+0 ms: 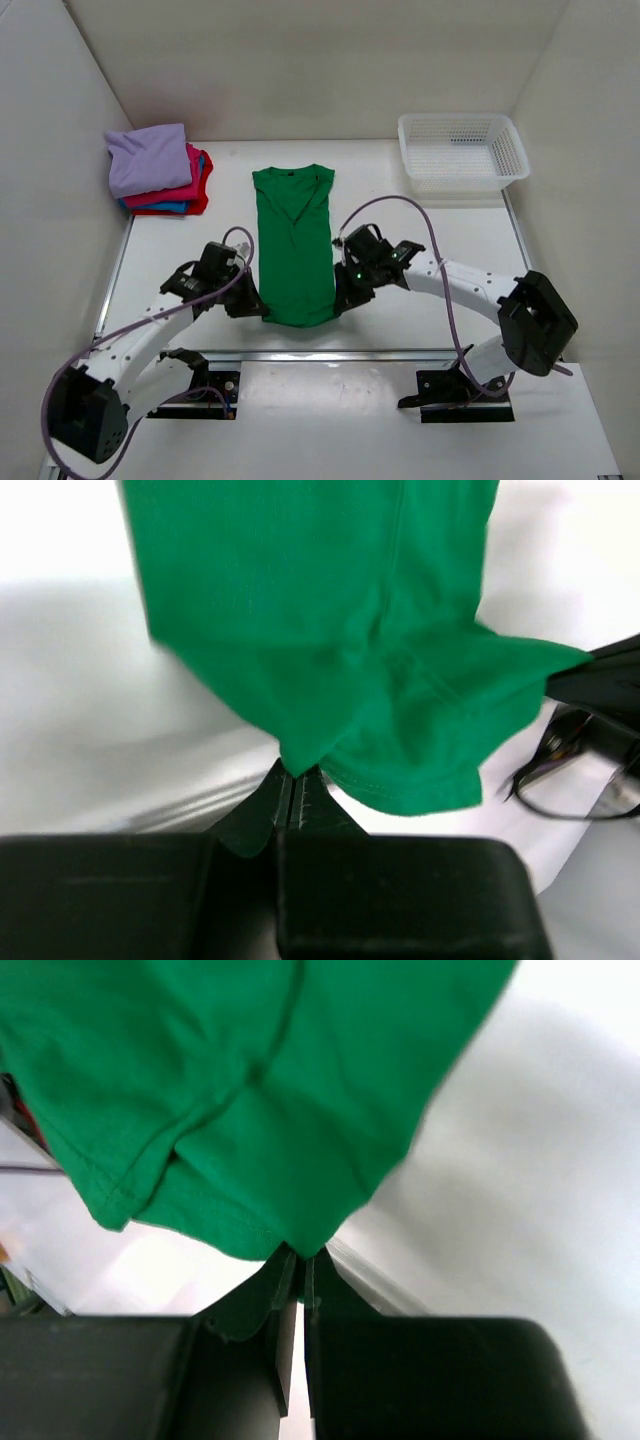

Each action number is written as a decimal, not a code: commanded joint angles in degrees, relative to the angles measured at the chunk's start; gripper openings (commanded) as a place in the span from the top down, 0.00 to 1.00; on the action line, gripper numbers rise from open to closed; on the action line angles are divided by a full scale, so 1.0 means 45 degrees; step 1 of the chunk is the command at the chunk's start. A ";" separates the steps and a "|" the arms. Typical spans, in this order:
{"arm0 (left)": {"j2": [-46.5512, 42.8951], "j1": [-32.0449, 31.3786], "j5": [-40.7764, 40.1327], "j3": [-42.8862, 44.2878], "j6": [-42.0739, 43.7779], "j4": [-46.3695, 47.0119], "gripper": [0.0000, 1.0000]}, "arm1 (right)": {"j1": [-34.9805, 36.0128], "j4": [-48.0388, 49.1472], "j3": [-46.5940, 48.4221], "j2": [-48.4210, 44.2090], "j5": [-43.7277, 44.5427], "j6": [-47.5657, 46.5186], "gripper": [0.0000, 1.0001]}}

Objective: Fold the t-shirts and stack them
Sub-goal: Grab the bottom of the folded rectangular tshirt with both arms

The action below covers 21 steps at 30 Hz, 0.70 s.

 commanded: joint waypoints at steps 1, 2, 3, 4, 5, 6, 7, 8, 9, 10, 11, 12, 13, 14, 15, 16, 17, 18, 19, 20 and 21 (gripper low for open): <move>0.1082 0.0917 0.0591 0.1379 0.0914 0.0823 1.00 | -0.1066 -0.0959 0.1569 0.0707 -0.0982 -0.1876 0.99; 0.1645 0.1035 0.0571 0.1808 0.1167 0.0843 1.00 | -0.1436 -0.1250 0.2132 0.1057 -0.1157 -0.2225 0.99; 0.2211 0.1172 0.0513 0.2296 0.1266 0.0921 1.00 | -0.1846 -0.1504 0.2679 0.1448 -0.1255 -0.2635 1.00; 0.2507 0.1444 0.0532 0.2513 0.1441 0.0999 0.99 | -0.2005 -0.1642 0.2936 0.1606 -0.1295 -0.2736 1.00; 0.3013 0.1504 0.0629 0.2844 0.1540 0.0961 1.00 | -0.2296 -0.1837 0.3557 0.2072 -0.1353 -0.3065 1.00; 0.3501 0.1718 0.0571 0.3195 0.1676 0.1135 1.00 | -0.2551 -0.2032 0.4047 0.2502 -0.1470 -0.3359 0.99; 0.3622 0.1932 0.0552 0.3315 0.1755 0.1214 1.00 | -0.2708 -0.2208 0.4284 0.2700 -0.1432 -0.3458 1.00; 0.4068 0.2167 0.0551 0.3587 0.1871 0.1389 1.00 | -0.2941 -0.2191 0.4711 0.3050 -0.1451 -0.3653 0.99; 0.4266 0.2285 0.0416 0.3783 0.1892 0.1506 1.00 | -0.3099 -0.2210 0.5160 0.3440 -0.1509 -0.3790 1.00; 0.4500 0.2422 0.0125 0.3959 0.1950 0.1585 1.00 | -0.3255 -0.2210 0.5474 0.3927 -0.1529 -0.3965 1.00; 0.4696 0.2655 0.0141 0.4057 0.2009 0.1702 1.00 | -0.3295 -0.2307 0.5980 0.4048 -0.1510 -0.4064 1.00; 0.4678 0.2773 -0.0207 0.4116 0.2087 0.1858 1.00 | -0.3373 -0.2308 0.6121 0.4455 -0.1452 -0.4123 1.00; 0.4910 0.2890 -0.0462 0.4252 0.2049 0.1975 1.00 | -0.3432 -0.2346 0.6547 0.4846 -0.1490 -0.4201 1.00; 0.5067 0.3008 -0.0561 0.4234 0.2048 0.2131 0.99 | -0.3509 -0.2443 0.7054 0.5256 -0.1452 -0.4279 1.00; 0.5127 0.3125 -0.0620 0.4331 0.2048 0.2384 0.99 | -0.3491 -0.2483 0.7253 0.5415 -0.1374 -0.4318 1.00; 0.5282 0.3145 -0.0659 0.4370 0.2010 0.2522 0.99 | -0.3529 -0.2522 0.7738 0.5745 -0.1315 -0.4299 1.00; 0.5593 0.3262 -0.0582 0.4467 0.2087 0.2794 1.00 | -0.3626 -0.2600 0.8052 0.6019 -0.1373 -0.4357 1.00; 0.5712 0.3243 -0.0620 0.4507 0.2068 0.2971 0.98 | -0.3569 -0.2562 0.8326 0.6235 -0.1373 -0.4300 1.00; 0.5984 0.3282 -0.0659 0.4662 0.2029 0.3069 0.98 | -0.3704 -0.2658 0.8774 0.6546 -0.1335 -0.4396 1.00; 0.6354 0.3263 -0.0602 0.4780 0.1990 0.3321 0.98 | -0.3744 -0.2756 0.9126 0.6685 -0.1296 -0.4416 1.00; 0.6474 0.3301 -0.0524 0.4820 0.1932 0.3498 0.98 | -0.3725 -0.2795 0.9536 0.6860 -0.1276 -0.4474 1.00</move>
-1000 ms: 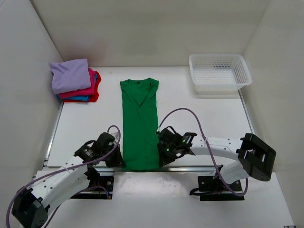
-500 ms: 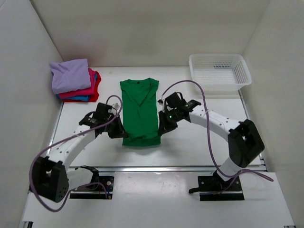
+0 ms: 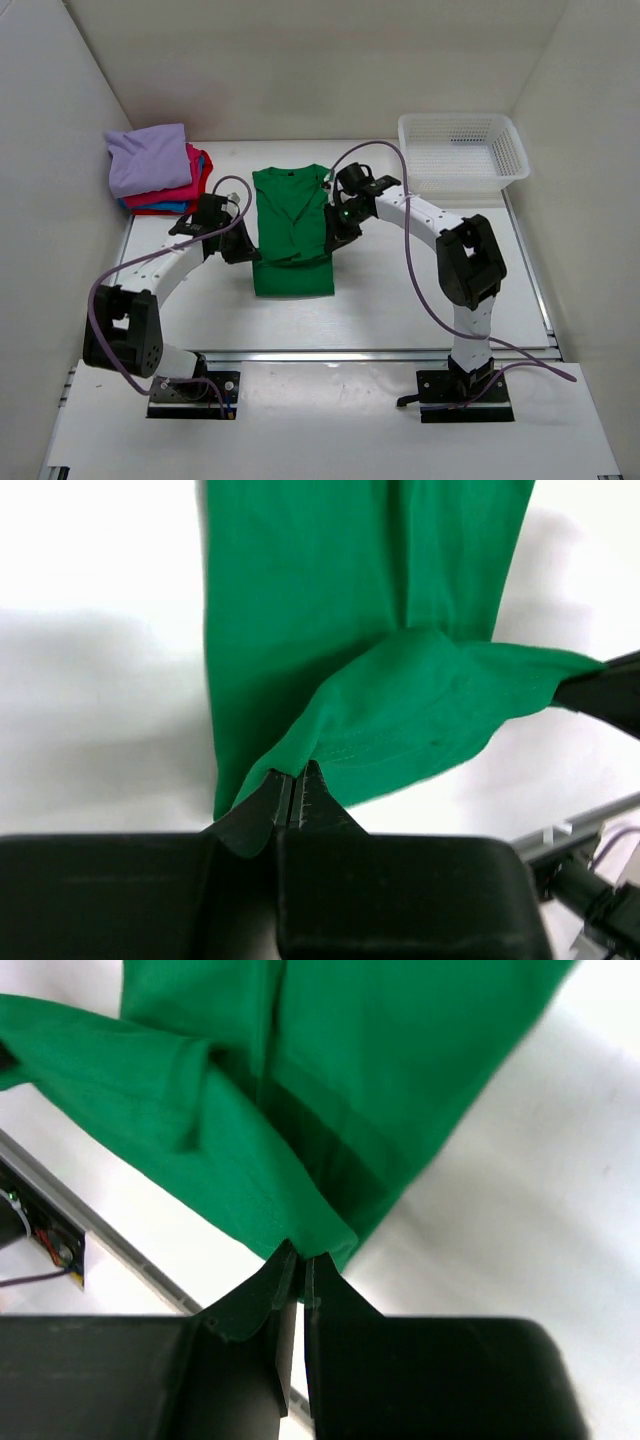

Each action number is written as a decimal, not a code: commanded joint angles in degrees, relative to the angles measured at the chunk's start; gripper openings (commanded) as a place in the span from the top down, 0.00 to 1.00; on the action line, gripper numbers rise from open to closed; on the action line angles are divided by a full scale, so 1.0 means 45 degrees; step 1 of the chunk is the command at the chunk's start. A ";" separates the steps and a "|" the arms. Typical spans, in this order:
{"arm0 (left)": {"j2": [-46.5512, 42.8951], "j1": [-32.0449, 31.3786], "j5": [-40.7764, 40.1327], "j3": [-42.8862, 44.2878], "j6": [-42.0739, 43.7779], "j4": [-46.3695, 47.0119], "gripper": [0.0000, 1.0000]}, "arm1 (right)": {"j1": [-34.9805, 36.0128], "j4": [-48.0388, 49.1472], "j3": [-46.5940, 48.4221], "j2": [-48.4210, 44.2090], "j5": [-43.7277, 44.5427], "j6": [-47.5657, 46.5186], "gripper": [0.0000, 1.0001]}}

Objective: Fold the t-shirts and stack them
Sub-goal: Fold the folded rectangular tshirt in 1/3 of the way

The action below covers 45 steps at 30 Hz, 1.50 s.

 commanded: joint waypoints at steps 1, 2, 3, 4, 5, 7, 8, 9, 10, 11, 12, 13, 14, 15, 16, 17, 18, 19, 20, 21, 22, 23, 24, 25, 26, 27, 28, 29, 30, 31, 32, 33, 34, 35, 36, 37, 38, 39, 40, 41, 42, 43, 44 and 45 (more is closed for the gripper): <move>0.0572 0.0101 -0.0158 0.0734 0.0095 0.1245 0.99 | -0.0218 -0.0381 0.1369 0.0459 0.0031 -0.0429 1.00; 0.0846 0.0082 -0.0217 0.0871 0.0037 0.1460 0.99 | -0.0277 -0.0421 0.1661 0.0674 0.0070 -0.0468 1.00; 0.1080 0.0081 -0.0353 0.1027 0.0017 0.1539 0.98 | -0.0335 -0.0538 0.1954 0.0850 0.0128 -0.0546 1.00; 0.1353 0.0081 -0.0296 0.1145 0.0036 0.1637 0.99 | -0.0452 -0.0539 0.2131 0.1026 0.0071 -0.0585 1.00; 0.1453 0.0139 -0.0315 0.1223 0.0037 0.1618 0.98 | -0.0434 -0.0539 0.2249 0.1086 0.0070 -0.0586 1.00; 0.1823 0.0159 -0.0373 0.1438 -0.0002 0.1852 0.98 | -0.0647 -0.0657 0.2619 0.1320 0.0187 -0.0644 1.00; 0.1883 0.0237 -0.0451 0.1458 0.0017 0.1988 0.98 | -0.0610 -0.0676 0.2679 0.1437 0.0187 -0.0625 1.00; 0.2019 0.0199 -0.0471 0.1517 0.0056 0.2028 0.98 | -0.0725 -0.0695 0.2835 0.1631 0.0226 -0.0644 1.00; 0.2117 0.0295 -0.0471 0.1595 0.0095 0.2106 0.98 | -0.0823 -0.0618 0.2933 0.1769 0.0207 -0.0547 1.00; 0.2292 0.0258 -0.0529 0.1634 0.0115 0.2184 0.98 | -0.0882 -0.0598 0.2934 0.1789 0.0168 -0.0643 0.99; 0.2429 0.0354 -0.0646 0.1634 0.0192 0.2204 0.96 | -0.0941 -0.0559 0.3089 0.1964 0.0245 -0.0721 0.99; 0.2662 0.0393 -0.0608 0.1770 0.0135 0.2301 0.90 | -0.0999 -0.0520 0.3148 0.2101 0.0284 -0.0684 0.99; 0.2761 0.0413 -0.0705 0.1810 0.0096 0.2398 0.87 | -0.0922 -0.0442 0.3265 0.2237 0.0285 -0.0722 0.98; 0.2898 0.0529 -0.0686 0.1946 0.0037 0.2515 0.77 | -0.1018 -0.0403 0.3517 0.2335 0.0304 -0.0703 0.97; 0.3131 0.0608 -0.0570 0.2044 -0.0021 0.2710 0.66 | -0.1077 -0.0344 0.3694 0.2568 0.0188 -0.0664 0.93; 0.3230 0.0705 -0.0646 0.2141 -0.0061 0.2944 0.62 | -0.1175 -0.0208 0.4082 0.2648 0.0129 -0.0606 0.86; 0.3405 0.0880 -0.0550 0.2336 -0.0119 0.3062 0.54 | -0.1234 -0.0207 0.4280 0.2900 0.0109 -0.0547 0.79; 0.3620 0.0863 -0.0627 0.2628 -0.0236 0.3102 0.49 | -0.1254 -0.0130 0.4610 0.3077 0.0090 -0.0585 0.75; 0.3776 0.1017 -0.0550 0.2746 -0.0372 0.3335 0.47 | -0.1312 -0.0071 0.4749 0.3175 0.0109 -0.0547 0.69; 0.3952 0.0999 -0.0414 0.2980 -0.0548 0.3666 0.44 | -0.1370 -0.0032 0.4944 0.3196 0.0399 -0.0430 0.65; 0.4070 0.1038 -0.0297 0.3137 -0.0704 0.3785 0.42 | -0.1313 0.0278 0.5023 0.3157 0.0421 -0.0410 0.64; 0.4110 0.1058 -0.0469 0.3332 -0.0899 0.3999 0.42 | -0.1293 0.0649 0.4966 0.3099 0.0480 -0.0332 0.61; 0.4052 0.1174 -0.0587 0.3334 -0.1133 0.4349 0.41 | -0.1370 0.0865 0.4868 0.2924 0.0577 -0.0293 0.58; 0.3877 0.1233 -0.0666 0.3179 -0.1193 0.4527 0.42 | -0.1332 0.1273 0.4558 0.2690 0.0713 -0.0196 0.56; 0.3489 0.1272 -0.0744 0.2907 -0.1368 0.4838 0.42 | -0.1409 0.1761 0.4265 0.2495 0.0657 -0.0156 0.55; 0.3311 0.1253 -0.0783 0.2575 -0.1292 0.5015 0.41 | -0.1410 0.2036 0.3856 0.2241 0.0675 -0.0021 0.54; 0.2903 0.1253 -0.0764 0.2456 -0.1156 0.4997 0.42 | -0.1487 0.2155 0.3717 0.1871 0.0792 -0.0097 0.54; 0.2609 0.1253 -0.0745 0.2223 -0.0923 0.4765 0.43 | -0.1565 0.2214 0.3328 0.1520 0.0715 -0.0059 0.54; 0.2451 0.1195 -0.0687 0.1930 -0.0592 0.4163 0.44 | -0.1547 0.2176 0.2899 0.1420 0.0831 -0.0155 0.54; 0.2044 0.1137 -0.0628 0.1792 -0.0337 0.3519 0.45 | -0.1585 0.2118 0.2682 0.1012 0.0735 -0.0214 0.54; 0.1653 0.1001 -0.0705 0.1443 0.0168 0.3184 0.47 | -0.1489 0.1846 0.2100 0.0718 0.1024 -0.0292 0.55; 0.1185 0.0651 -0.0860 0.0956 0.0637 0.2504 0.47 | -0.1333 0.1592 0.1553 0.0232 0.1240 -0.0467 0.56; 0.0948 0.0338 -0.0978 0.0699 0.1009 0.1898 0.48 | -0.1235 0.1571 0.1219 -0.0044 0.1416 -0.0507 0.56; 0.0463 0.0142 -0.1211 0.0059 0.1129 0.1679 0.48 | -0.0964 0.1474 0.0461 -0.0433 0.1785 -0.0372 0.56; -0.0006 -0.0131 -0.1310 -0.0547 0.1266 0.1309 0.48 | -0.0651 0.1357 -0.0320 -0.0901 0.2001 -0.0274 0.56; -0.0282 -0.0424 -0.1446 -0.0882 0.1170 0.1112 0.48 | -0.0494 0.1510 -0.1198 -0.1138 0.2158 -0.0176 0.56; -0.0768 -0.0542 -0.1641 -0.1562 0.1131 0.1110 0.47 | -0.0221 0.1763 -0.1593 -0.1623 0.2373 0.0153 0.56; -0.1217 -0.0756 -0.1720 -0.2284 0.0995 0.1188 0.45 | 0.0110 0.2133 -0.2429 -0.2015 0.2394 0.0563 0.56; -0.1454 -0.0797 -0.1818 -0.2504 0.0684 0.1285 0.44 | 0.0229 0.2330 -0.2804 -0.2193 0.2510 0.0721 0.56; -0.1785 -0.0817 -0.1799 -0.3048 0.0565 0.1615 0.42 | 0.0443 0.2699 -0.3524 -0.2388 0.2492 0.1071 0.56; -0.2098 -0.0894 -0.1780 -0.3556 0.0235 0.1773 0.40 | 0.0755 0.2974 -0.3937 -0.2641 0.2608 0.1403 0.56; -0.2333 -0.0953 -0.1954 -0.4006 -0.0058 0.2142 0.40 | 0.0835 0.3209 -0.4347 -0.2721 0.2609 0.1716 0.55; -0.2587 -0.1012 -0.2091 -0.4145 -0.0196 0.2455 0.38 | 0.1029 0.3327 -0.4487 -0.2819 0.2686 0.1835 0.55; -0.2821 -0.1051 -0.2460 -0.4379 -0.0391 0.2574 0.38 | 0.1283 0.3386 -0.4720 -0.2858 0.2977 0.2126 0.55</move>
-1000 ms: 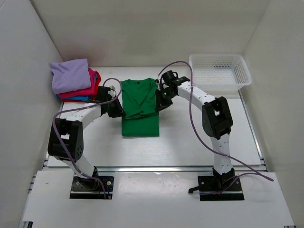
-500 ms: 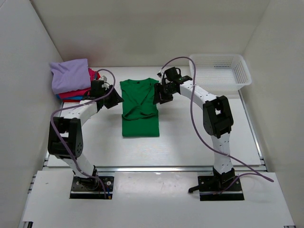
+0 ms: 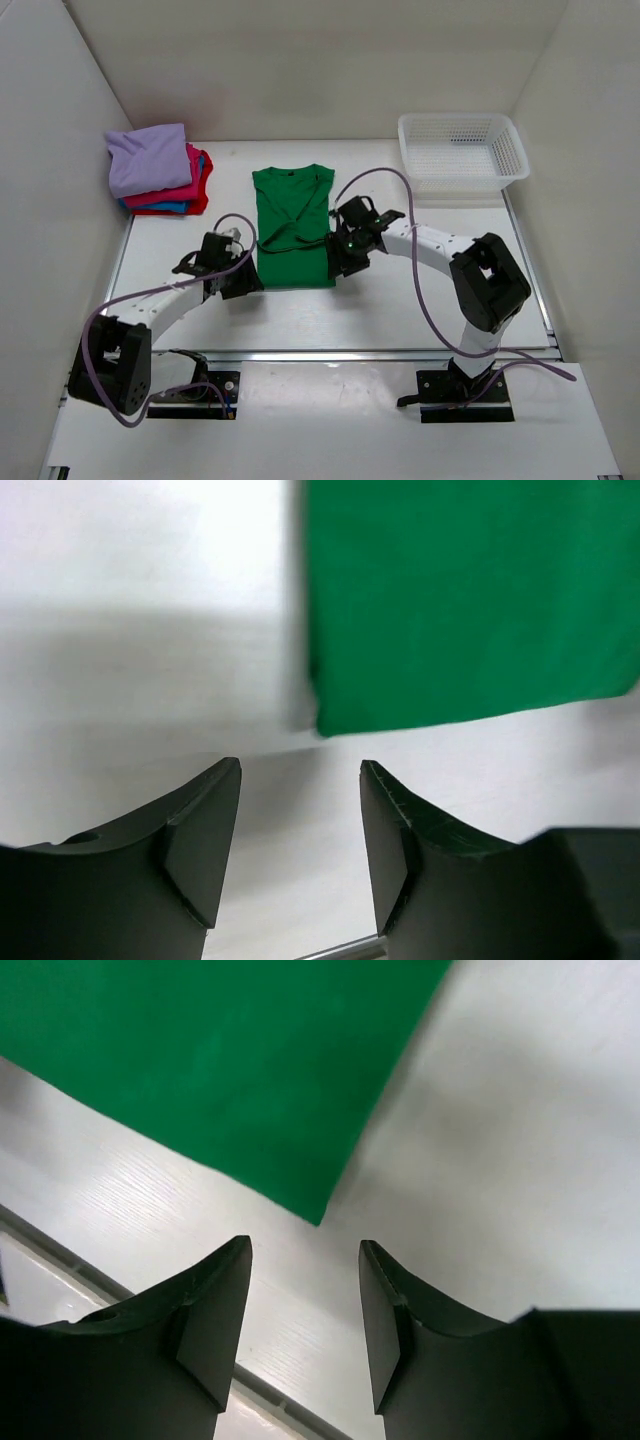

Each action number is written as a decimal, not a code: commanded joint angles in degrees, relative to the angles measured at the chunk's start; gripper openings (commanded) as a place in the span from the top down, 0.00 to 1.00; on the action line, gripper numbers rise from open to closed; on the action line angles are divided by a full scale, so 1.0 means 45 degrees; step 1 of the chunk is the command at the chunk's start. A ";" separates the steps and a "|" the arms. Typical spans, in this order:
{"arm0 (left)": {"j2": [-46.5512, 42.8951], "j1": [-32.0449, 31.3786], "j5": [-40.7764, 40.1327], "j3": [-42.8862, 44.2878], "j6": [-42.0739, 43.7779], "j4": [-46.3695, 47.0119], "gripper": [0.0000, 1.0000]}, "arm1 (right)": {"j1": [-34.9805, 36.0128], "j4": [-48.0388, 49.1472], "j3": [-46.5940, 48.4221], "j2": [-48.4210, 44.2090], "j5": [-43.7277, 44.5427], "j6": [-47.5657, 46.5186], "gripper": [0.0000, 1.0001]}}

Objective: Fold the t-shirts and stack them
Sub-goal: Fold the folded rectangular tshirt in 1/3 of the way

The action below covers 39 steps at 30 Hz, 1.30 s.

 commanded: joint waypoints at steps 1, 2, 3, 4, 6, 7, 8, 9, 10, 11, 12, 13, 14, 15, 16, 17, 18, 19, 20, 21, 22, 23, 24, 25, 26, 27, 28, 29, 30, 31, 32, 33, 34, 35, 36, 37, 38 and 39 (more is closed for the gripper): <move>-0.0992 -0.0307 -0.1034 -0.0538 -0.0771 0.0879 0.38 | 0.0609 0.1374 -0.0733 -0.0460 0.0934 0.1269 0.56; -0.1109 -0.0425 -0.1442 -0.0598 -0.0831 0.1074 0.37 | 0.0573 0.1532 -0.0775 -0.0575 0.0936 0.1406 0.55; -0.1149 -0.0523 -0.1737 -0.0637 -0.0870 0.1134 0.37 | 0.0785 0.1669 -0.0852 -0.0480 0.1014 0.1562 0.56; -0.1130 -0.0602 -0.1836 -0.0696 -0.0909 0.1328 0.37 | 0.0884 0.1806 -0.0969 -0.0401 0.1111 0.1718 0.56; -0.0994 -0.0583 -0.1896 -0.0812 -0.1105 0.1681 0.38 | 0.0865 0.1847 -0.1067 -0.0362 0.1248 0.1797 0.56; -0.0974 -0.0563 -0.1818 -0.0872 -0.1221 0.1895 0.39 | 0.0943 0.2040 -0.1087 -0.0304 0.1384 0.1856 0.55; -0.0858 -0.0583 -0.1818 -0.0891 -0.1338 0.2032 0.38 | 0.0847 0.2138 -0.1088 -0.0206 0.1328 0.1915 0.56; -0.0857 -0.0660 -0.1914 -0.0911 -0.1397 0.2265 0.38 | 0.0943 0.2178 -0.1049 -0.0128 0.1346 0.1838 0.55; -0.0818 -0.0700 -0.2051 -0.0969 -0.1495 0.2364 0.39 | 0.0866 0.2140 -0.1068 -0.0031 0.1327 0.1837 0.56; -0.0740 -0.0797 -0.2052 -0.0931 -0.1573 0.2520 0.38 | 0.0846 0.2197 -0.1010 0.0048 0.1366 0.1779 0.56; -0.0643 -0.0856 -0.2052 -0.0931 -0.1632 0.2715 0.39 | 0.0846 0.2063 -0.1067 0.0145 0.1443 0.1837 0.56; -0.0487 -0.0895 -0.2052 -0.0950 -0.1652 0.2756 0.39 | 0.0846 0.2158 -0.0952 0.0243 0.1348 0.1779 0.57; -0.0273 -0.1050 -0.2342 -0.0931 -0.1632 0.2853 0.39 | 0.0904 0.2198 -0.0951 0.0360 0.1366 0.1798 0.57; -0.0155 -0.1148 -0.2519 -0.0776 -0.1574 0.2931 0.40 | 0.0866 0.2140 -0.0912 0.0438 0.1366 0.1798 0.58; 0.0195 -0.1149 -0.2385 -0.0716 -0.1516 0.2951 0.41 | 0.0885 0.2139 -0.0892 0.0536 0.1443 0.1837 0.59; 0.0450 -0.1207 -0.2384 -0.0658 -0.1689 0.3106 0.42 | 0.0885 0.2120 -0.0834 0.0595 0.1444 0.1760 0.61; 0.0761 -0.1285 -0.2191 -0.0522 -0.1730 0.3030 0.43 | 0.0982 0.2023 -0.0834 0.0673 0.1444 0.1836 0.64; 0.0881 -0.1441 -0.2131 -0.0501 -0.1730 0.2971 0.44 | 0.0944 0.1984 -0.0776 0.0809 0.1502 0.1837 0.67; 0.1036 -0.1558 -0.2266 -0.0385 -0.1711 0.2855 0.48 | 0.1079 0.1964 -0.0852 0.0810 0.1580 0.1837 0.69; 0.1096 -0.1675 -0.2286 -0.0403 -0.1768 0.2892 0.51 | 0.1003 0.1964 -0.0737 0.0849 0.1542 0.1779 0.82; 0.1097 -0.1754 -0.2209 -0.0481 -0.1769 0.2873 0.78 | 0.1022 0.1964 -0.0775 0.0888 0.1484 0.1798 1.00; 0.1174 -0.1735 -0.2092 -0.0559 -0.1808 0.2912 0.99 | 0.1041 0.1925 -0.0794 0.0927 0.1367 0.1779 1.00; 0.1136 -0.1735 -0.2110 -0.0482 -0.1847 0.2758 1.00 | 0.1022 0.1789 -0.0853 0.0869 0.1308 0.1682 1.00; 0.1000 -0.1677 -0.1898 -0.0501 -0.1847 0.2195 1.00 | 0.1080 0.1652 -0.0834 0.0811 0.1172 0.1720 1.00; 0.0728 -0.1754 -0.1683 -0.0327 -0.1692 0.1919 1.00 | 0.1138 0.1187 -0.0679 0.0656 0.1171 0.1488 1.00; 0.0358 -0.1716 -0.1623 -0.0190 -0.1420 0.1375 1.00 | 0.1352 0.0660 -0.0503 0.0364 0.1287 0.1331 1.00; 0.0122 -0.1677 -0.1390 0.0082 -0.1147 0.0577 1.00 | 0.1412 0.0210 -0.0424 0.0148 0.1346 0.1175 1.00; -0.0267 -0.1657 -0.1214 0.0433 -0.1009 -0.0301 1.00 | 0.1587 -0.0432 -0.0288 -0.0298 0.1501 0.0999 1.00; -0.0773 -0.1560 -0.1019 0.0726 -0.0795 -0.0678 1.00 | 0.1724 -0.0883 -0.0016 -0.0651 0.1367 0.0843 1.00; -0.1010 -0.1443 -0.0920 0.0942 -0.0560 -0.1339 1.00 | 0.1764 -0.1333 0.0083 -0.0887 0.1250 0.0686 1.00; -0.1341 -0.1365 -0.0649 0.1157 -0.0519 -0.1906 1.00 | 0.1745 -0.1511 0.0065 -0.1237 0.0843 0.0743 1.00; -0.1615 -0.1306 -0.0278 0.1314 -0.0422 -0.2047 1.00 | 0.1725 -0.1822 0.0065 -0.1530 0.0471 0.0647 1.00; -0.1850 -0.1228 -0.0120 0.1393 -0.0363 -0.2571 1.00 | 0.1725 -0.2096 0.0161 -0.1746 0.0390 0.0549 1.00; -0.1911 -0.1285 0.0094 0.1432 -0.0305 -0.2924 1.00 | 0.1744 -0.2292 0.0182 -0.1768 0.0332 0.0548 1.00; -0.2047 -0.1325 0.0270 0.1491 -0.0343 -0.3160 1.00 | 0.1861 -0.2720 0.0201 -0.1942 0.0196 0.0509 1.00; -0.2164 -0.1518 0.0292 0.1452 -0.0324 -0.3433 1.00 | 0.1881 -0.2956 0.0259 -0.2040 0.0156 0.0509 0.99; -0.2397 -0.1636 0.0292 0.1452 -0.0343 -0.3745 1.00 | 0.1997 -0.3268 0.0260 -0.2177 0.0116 0.0490 0.99; -0.2593 -0.1695 0.0466 0.1394 -0.0459 -0.3806 1.00 | 0.2114 -0.3348 0.0241 -0.2410 0.0213 0.0567 1.00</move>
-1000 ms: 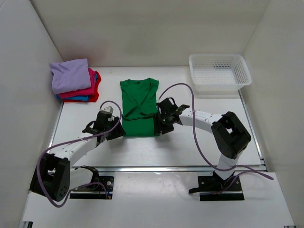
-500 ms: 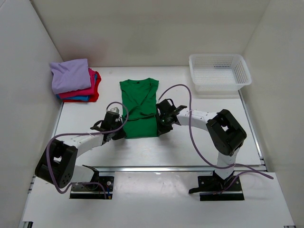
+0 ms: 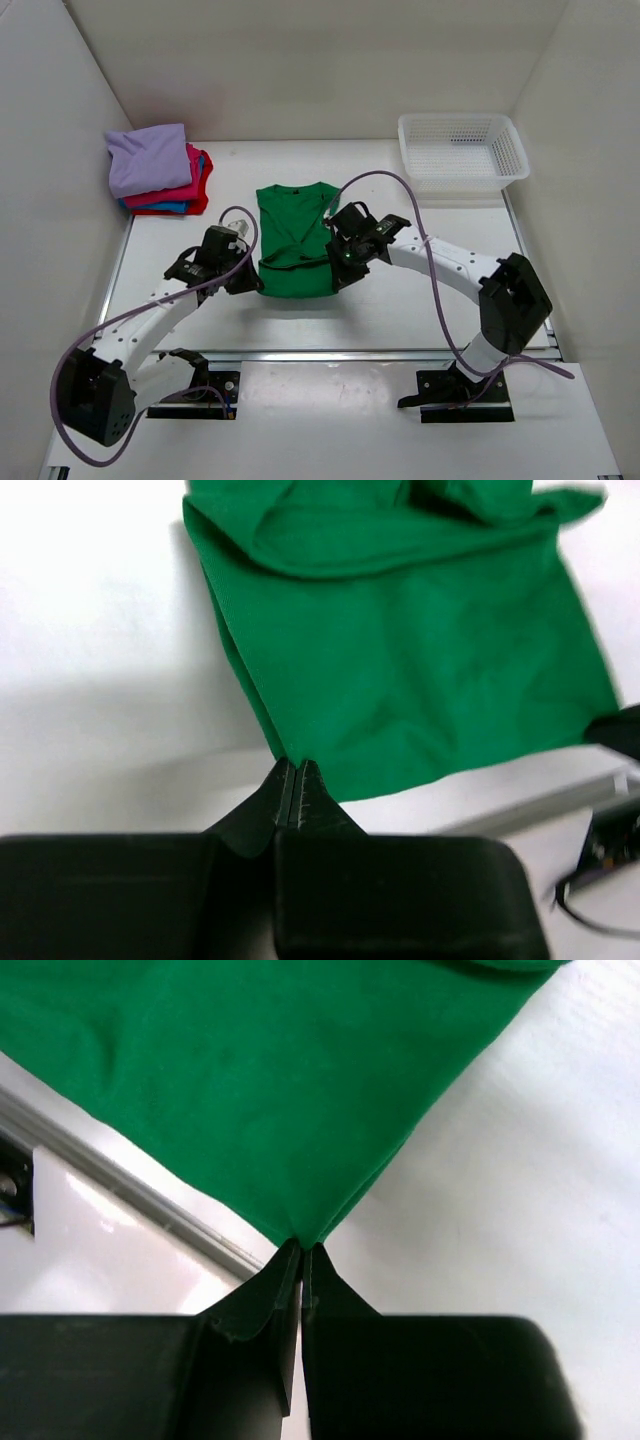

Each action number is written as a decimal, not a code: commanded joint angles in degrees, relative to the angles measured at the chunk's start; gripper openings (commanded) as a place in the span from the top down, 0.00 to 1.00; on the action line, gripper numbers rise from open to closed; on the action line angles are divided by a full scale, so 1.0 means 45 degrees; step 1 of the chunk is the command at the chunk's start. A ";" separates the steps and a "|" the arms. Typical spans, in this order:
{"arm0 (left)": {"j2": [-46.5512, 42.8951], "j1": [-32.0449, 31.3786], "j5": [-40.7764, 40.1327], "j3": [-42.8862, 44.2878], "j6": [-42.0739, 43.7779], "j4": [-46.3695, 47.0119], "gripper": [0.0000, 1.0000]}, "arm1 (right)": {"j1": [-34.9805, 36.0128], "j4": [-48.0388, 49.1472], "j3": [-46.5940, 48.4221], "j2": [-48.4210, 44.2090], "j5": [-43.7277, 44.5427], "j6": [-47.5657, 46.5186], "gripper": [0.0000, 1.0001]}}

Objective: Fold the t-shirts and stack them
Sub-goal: Fold the folded rectangular tshirt in 1/3 of the way, then grab one side of the 2/3 rectangular tshirt with both arms

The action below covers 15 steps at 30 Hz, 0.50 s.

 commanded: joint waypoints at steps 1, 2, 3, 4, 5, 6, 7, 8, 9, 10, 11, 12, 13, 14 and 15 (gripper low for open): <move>-0.0878 -0.0186 0.0836 0.0063 0.0036 -0.1746 1.00 | 0.0323 -0.1449 0.0236 -0.0915 -0.0103 -0.0113 1.00; -0.1114 -0.0031 0.0798 0.0082 -0.0120 -0.1999 1.00 | 0.0421 -0.1567 0.0100 -0.1053 -0.0198 -0.0015 1.00; -0.1619 0.0048 0.0856 0.0082 -0.0141 -0.2021 1.00 | 0.0344 -0.1587 0.0079 -0.1383 -0.0295 0.0140 1.00; -0.2050 0.0165 0.0818 0.0295 -0.0257 -0.2234 1.00 | 0.0305 -0.1665 -0.0076 -0.1696 -0.0374 0.0142 1.00; -0.2364 0.0418 0.0740 0.0509 -0.0259 -0.2488 1.00 | 0.0285 -0.1859 0.0020 -0.1931 -0.0471 0.0103 1.00; -0.2521 0.0401 0.0759 0.0608 -0.0278 -0.2683 1.00 | 0.0207 -0.1957 -0.0018 -0.2030 -0.0356 0.0142 1.00; -0.2678 0.0439 0.0739 0.0880 -0.0298 -0.2743 1.00 | 0.0110 -0.2132 0.0136 -0.2147 -0.0355 0.0142 1.00; -0.2776 0.0498 0.0933 0.1076 -0.0317 -0.2802 1.00 | -0.0026 -0.2308 0.0157 -0.2187 -0.0510 0.0026 1.00; -0.2719 0.0537 0.0935 0.1213 -0.0279 -0.2919 1.00 | -0.0066 -0.2368 0.0177 -0.2284 -0.0550 -0.0033 1.00; -0.2641 0.0518 0.0973 0.1447 -0.0317 -0.2958 1.00 | -0.0144 -0.2504 0.0312 -0.2324 -0.0550 -0.0131 0.99; -0.2544 0.0460 0.0974 0.1526 -0.0317 -0.2978 1.00 | -0.0242 -0.2505 0.0294 -0.2305 -0.0686 -0.0228 1.00; -0.2485 0.0363 0.1032 0.1643 -0.0279 -0.2998 1.00 | -0.0281 -0.2563 0.0429 -0.2343 -0.0687 -0.0287 1.00; -0.2368 0.0342 0.1052 0.1722 -0.0278 -0.3017 1.00 | -0.0282 -0.2680 0.0527 -0.2266 -0.0668 -0.0365 0.99; -0.2289 0.0497 0.1071 0.1858 -0.0143 -0.3017 1.00 | -0.0436 -0.2739 0.0702 -0.2188 -0.0648 -0.0443 1.00; -0.2308 0.0440 0.1033 0.2014 -0.0238 -0.3017 1.00 | -0.0399 -0.2875 0.0897 -0.2207 -0.0648 -0.0502 1.00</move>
